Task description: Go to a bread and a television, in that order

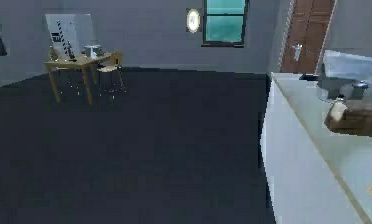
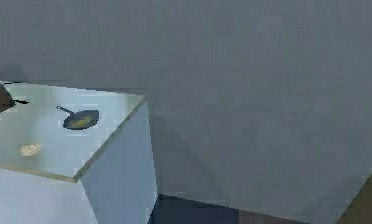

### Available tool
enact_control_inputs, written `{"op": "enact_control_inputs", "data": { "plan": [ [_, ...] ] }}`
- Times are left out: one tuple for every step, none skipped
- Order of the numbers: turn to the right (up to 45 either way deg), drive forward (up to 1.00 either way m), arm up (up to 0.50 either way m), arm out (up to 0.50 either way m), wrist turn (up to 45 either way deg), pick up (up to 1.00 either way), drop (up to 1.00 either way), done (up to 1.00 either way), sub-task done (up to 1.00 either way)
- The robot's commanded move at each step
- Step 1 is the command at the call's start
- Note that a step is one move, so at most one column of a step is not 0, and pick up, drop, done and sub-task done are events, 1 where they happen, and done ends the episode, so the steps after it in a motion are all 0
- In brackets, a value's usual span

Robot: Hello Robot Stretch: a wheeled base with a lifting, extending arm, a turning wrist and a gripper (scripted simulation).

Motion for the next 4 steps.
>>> {"op": "enact_control_inputs", "data": {
  "plan": [
    [-45.0,0.00,0.00,0.00,0.0,0.00,0.00,0.00,0.00],
    [-45.0,0.00,0.00,0.00,0.0,0.00,0.00,0.00,0.00],
    [-39.0,0.00,0.00,0.00,0.0,0.00,0.00,0.00,0.00],
    [0.0,0.70,0.00,0.00,0.0,0.00,0.00,0.00,0.00]
  ]
}}
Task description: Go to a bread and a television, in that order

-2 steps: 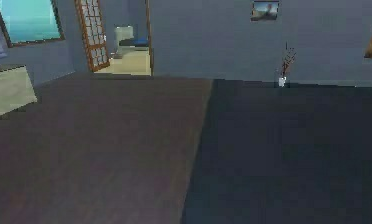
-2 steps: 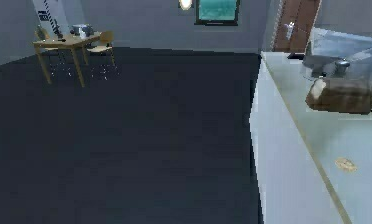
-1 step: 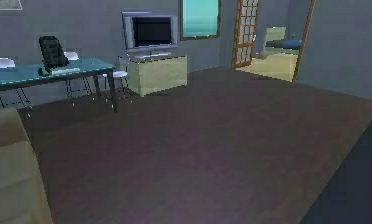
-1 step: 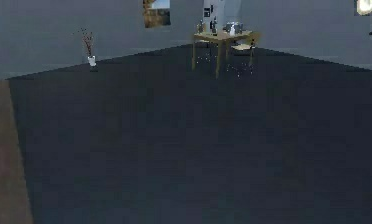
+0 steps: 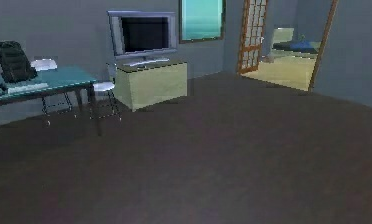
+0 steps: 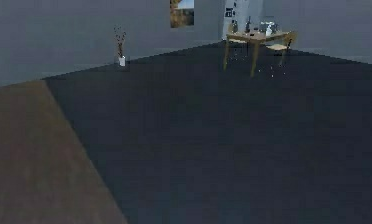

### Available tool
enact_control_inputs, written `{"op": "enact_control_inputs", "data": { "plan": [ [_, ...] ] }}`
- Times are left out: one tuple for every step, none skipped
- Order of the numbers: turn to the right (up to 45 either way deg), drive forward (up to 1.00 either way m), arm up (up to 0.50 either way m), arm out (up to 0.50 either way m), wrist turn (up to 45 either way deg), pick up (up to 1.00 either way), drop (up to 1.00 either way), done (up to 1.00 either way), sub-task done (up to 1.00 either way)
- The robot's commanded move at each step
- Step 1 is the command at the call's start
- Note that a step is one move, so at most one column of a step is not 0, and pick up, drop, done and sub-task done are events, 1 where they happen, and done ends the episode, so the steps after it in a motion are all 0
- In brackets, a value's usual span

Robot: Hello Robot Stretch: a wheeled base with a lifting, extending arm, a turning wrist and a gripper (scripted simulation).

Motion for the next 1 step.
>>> {"op": "enact_control_inputs", "data": {
  "plan": [
    [-9.0,0.00,0.00,0.00,0.0,0.00,0.00,0.00,0.00]
  ]
}}
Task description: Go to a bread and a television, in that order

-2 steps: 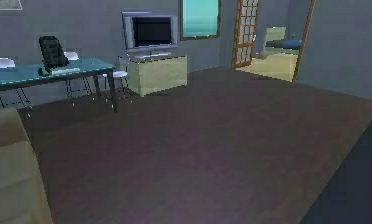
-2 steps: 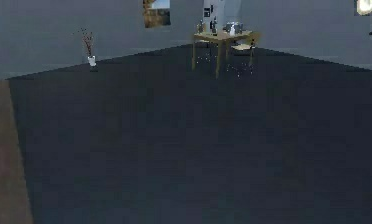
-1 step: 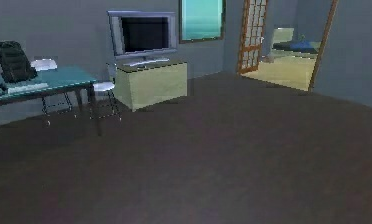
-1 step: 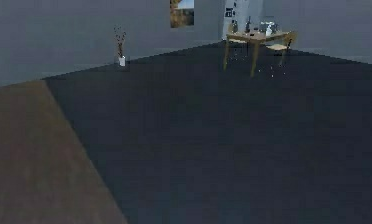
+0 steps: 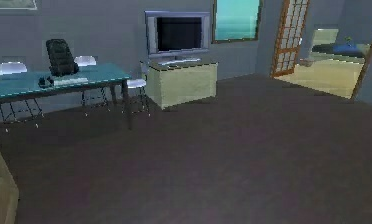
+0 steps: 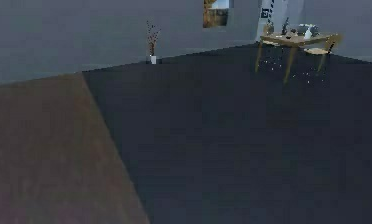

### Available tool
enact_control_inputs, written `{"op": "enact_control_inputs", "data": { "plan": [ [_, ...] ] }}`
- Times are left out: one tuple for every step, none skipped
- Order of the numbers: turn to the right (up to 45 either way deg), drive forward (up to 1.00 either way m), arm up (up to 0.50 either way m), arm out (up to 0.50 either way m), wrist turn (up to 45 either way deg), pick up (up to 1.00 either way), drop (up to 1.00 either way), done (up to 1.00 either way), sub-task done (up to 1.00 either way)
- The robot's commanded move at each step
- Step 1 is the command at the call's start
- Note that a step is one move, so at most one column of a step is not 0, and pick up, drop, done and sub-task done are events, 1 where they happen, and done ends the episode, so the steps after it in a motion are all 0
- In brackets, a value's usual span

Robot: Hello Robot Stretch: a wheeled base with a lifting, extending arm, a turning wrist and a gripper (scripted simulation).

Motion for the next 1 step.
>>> {"op": "enact_control_inputs", "data": {
  "plan": [
    [0.0,1.00,0.00,0.00,0.0,0.00,0.00,0.00,0.00]
  ]
}}
